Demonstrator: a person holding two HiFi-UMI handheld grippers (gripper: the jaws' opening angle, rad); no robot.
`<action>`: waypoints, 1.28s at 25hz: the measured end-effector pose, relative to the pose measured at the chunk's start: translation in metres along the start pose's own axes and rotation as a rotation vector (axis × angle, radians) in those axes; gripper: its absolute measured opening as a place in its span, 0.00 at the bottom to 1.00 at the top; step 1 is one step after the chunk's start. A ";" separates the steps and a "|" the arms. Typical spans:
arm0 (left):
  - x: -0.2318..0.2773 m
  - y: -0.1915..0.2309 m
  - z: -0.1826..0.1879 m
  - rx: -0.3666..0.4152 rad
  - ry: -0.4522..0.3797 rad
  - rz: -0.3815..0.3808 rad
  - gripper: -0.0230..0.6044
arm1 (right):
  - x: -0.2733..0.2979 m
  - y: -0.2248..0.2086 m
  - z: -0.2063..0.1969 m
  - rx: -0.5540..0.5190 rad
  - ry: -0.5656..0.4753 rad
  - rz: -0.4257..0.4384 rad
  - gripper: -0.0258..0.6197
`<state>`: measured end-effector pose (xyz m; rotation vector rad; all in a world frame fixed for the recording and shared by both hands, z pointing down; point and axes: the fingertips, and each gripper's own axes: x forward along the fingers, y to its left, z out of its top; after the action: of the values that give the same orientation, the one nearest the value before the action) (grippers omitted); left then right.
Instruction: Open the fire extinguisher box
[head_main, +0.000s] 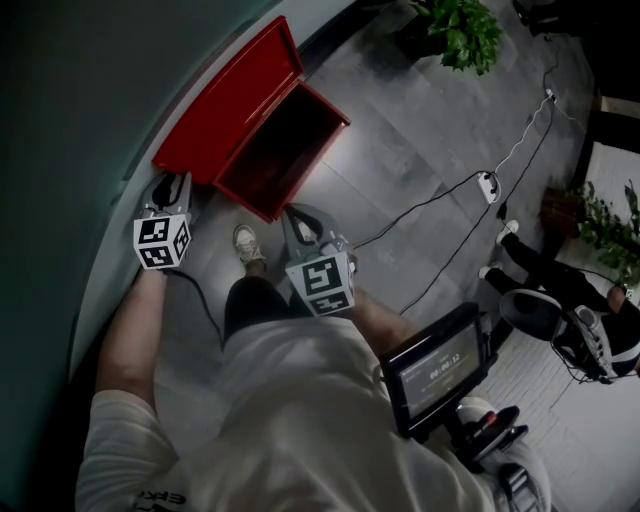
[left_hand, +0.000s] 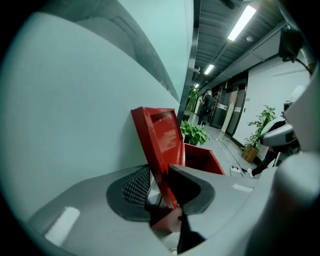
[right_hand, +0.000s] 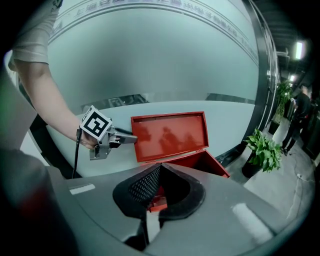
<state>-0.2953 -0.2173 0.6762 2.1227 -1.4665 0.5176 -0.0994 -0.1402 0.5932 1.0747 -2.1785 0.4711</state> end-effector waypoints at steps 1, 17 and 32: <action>0.000 0.000 0.000 -0.001 0.001 0.001 0.18 | -0.001 -0.001 0.000 0.000 0.000 0.000 0.06; -0.063 -0.030 -0.001 0.026 0.008 0.060 0.31 | -0.027 -0.007 0.028 -0.003 -0.081 0.006 0.06; -0.159 -0.148 0.136 0.097 -0.285 0.014 0.04 | -0.126 -0.029 0.104 0.045 -0.293 -0.019 0.06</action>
<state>-0.2086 -0.1370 0.4489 2.3401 -1.6389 0.3053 -0.0610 -0.1456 0.4318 1.2546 -2.4175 0.3747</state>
